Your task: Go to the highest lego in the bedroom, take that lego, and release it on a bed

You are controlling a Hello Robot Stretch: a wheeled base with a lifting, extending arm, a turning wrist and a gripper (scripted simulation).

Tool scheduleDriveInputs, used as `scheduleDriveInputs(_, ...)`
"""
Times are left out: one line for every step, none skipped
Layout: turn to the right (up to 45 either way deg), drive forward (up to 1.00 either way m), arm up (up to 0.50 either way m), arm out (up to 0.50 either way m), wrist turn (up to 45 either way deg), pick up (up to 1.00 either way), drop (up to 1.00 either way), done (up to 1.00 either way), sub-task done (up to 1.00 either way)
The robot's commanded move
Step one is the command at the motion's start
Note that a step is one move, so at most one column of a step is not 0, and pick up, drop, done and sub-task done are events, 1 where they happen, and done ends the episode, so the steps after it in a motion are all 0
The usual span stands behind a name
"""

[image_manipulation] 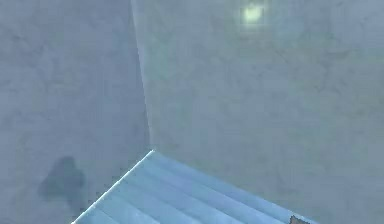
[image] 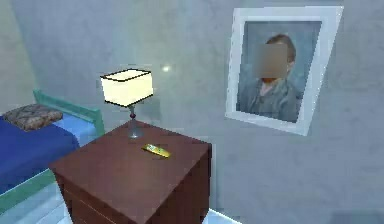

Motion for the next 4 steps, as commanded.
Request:
scheduleDriveInputs(-45.0, 0.00, 0.00, 0.00, 0.0, 0.00, 0.00, 0.00, 0.00)
scheduleDriveInputs(-45.0, 0.00, 0.00, 0.00, 0.0, 0.00, 0.00, 0.00, 0.00)
scheduleDriveInputs(-27.0, 0.00, 0.00, 0.00, 0.0, 0.00, 0.00, 0.00, 0.00)
scheduleDriveInputs(0.0, 1.00, 0.00, 0.00, 0.0, 0.00, 0.00, 0.00, 0.00)
